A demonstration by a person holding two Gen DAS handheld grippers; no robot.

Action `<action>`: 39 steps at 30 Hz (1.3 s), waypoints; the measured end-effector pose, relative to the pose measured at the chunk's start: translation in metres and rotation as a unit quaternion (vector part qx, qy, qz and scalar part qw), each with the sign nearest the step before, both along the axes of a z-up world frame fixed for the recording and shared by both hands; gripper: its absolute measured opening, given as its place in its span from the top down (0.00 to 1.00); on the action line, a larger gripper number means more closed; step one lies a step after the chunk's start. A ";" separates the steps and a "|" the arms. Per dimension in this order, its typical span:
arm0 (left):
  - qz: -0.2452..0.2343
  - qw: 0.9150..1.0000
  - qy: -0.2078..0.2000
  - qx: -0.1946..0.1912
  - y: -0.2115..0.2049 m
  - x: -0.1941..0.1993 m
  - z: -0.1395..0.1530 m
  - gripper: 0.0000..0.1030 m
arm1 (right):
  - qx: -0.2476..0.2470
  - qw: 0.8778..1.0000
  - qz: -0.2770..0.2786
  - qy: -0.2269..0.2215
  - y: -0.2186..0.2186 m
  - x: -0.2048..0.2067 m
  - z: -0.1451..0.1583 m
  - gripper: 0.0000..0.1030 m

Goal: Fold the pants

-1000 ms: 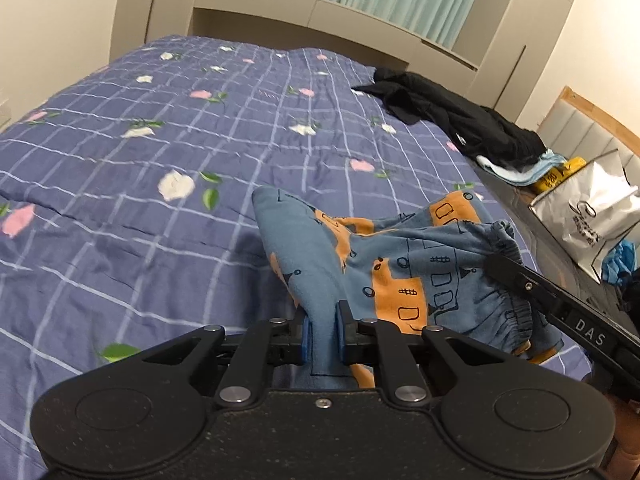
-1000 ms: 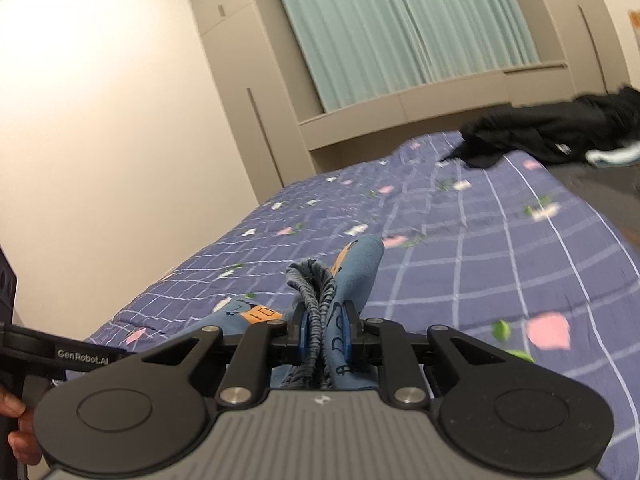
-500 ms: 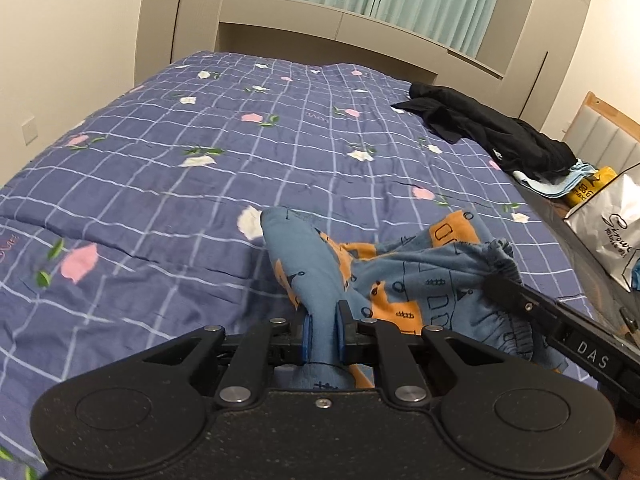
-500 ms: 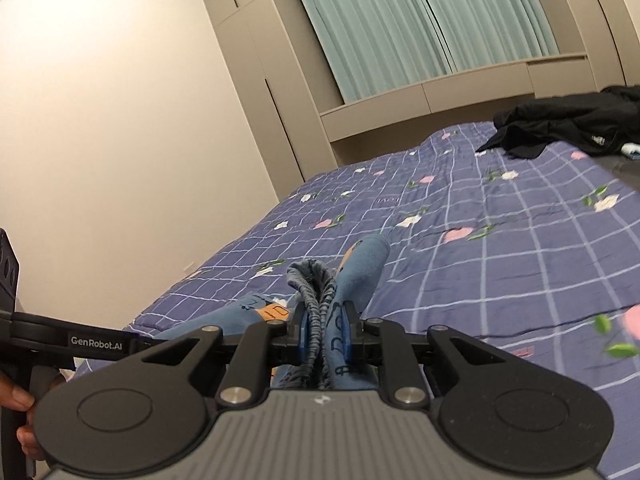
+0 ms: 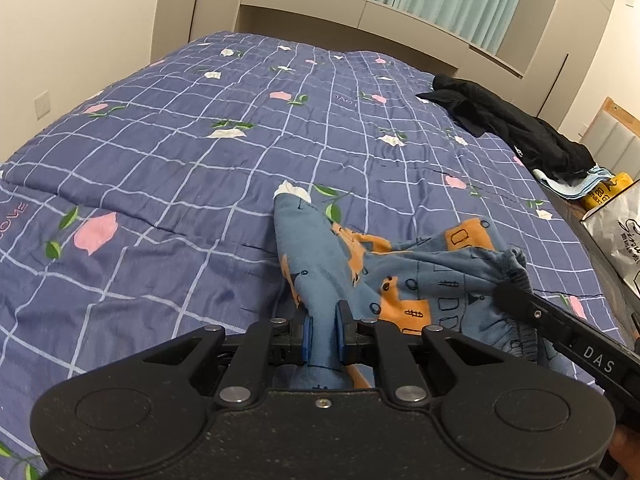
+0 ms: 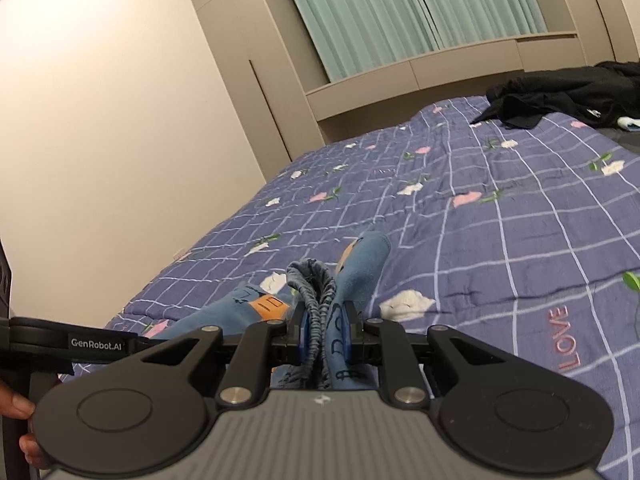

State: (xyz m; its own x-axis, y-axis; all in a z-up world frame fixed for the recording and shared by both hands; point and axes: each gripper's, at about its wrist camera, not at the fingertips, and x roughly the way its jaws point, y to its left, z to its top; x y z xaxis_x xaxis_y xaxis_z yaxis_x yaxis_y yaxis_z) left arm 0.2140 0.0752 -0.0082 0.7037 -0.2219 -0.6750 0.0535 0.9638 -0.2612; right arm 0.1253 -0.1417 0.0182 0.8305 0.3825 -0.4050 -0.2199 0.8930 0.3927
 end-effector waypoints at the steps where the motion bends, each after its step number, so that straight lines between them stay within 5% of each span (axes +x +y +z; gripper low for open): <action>1: 0.001 1.000 0.001 -0.001 0.000 0.000 0.000 0.86 | -0.001 1.000 -0.003 0.003 0.000 0.000 -0.001 0.82; 6: 0.009 1.000 0.011 -0.010 0.001 0.000 -0.003 0.71 | -0.011 1.000 -0.021 0.015 -0.002 -0.002 -0.003 0.72; 10: 0.018 1.000 0.010 -0.009 0.002 -0.006 -0.002 0.48 | -0.021 0.999 -0.036 0.017 -0.005 -0.005 -0.002 0.55; 25: 0.030 0.997 -0.066 -0.005 0.002 -0.071 0.033 0.04 | -0.071 0.996 -0.032 -0.031 -0.006 -0.055 0.021 0.04; 39: 0.032 0.992 -0.117 0.034 -0.002 -0.156 0.034 0.01 | -0.090 0.994 -0.026 -0.064 -0.011 -0.130 0.040 0.00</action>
State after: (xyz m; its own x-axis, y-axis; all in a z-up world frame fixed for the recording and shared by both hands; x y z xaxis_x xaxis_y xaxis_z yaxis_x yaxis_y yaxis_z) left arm 0.0579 0.0729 0.0261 0.8545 -0.1321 -0.5024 0.0437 0.9820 -0.1837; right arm -0.0044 -0.1528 0.0581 0.8959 0.2696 -0.3530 -0.2102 0.9574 0.1978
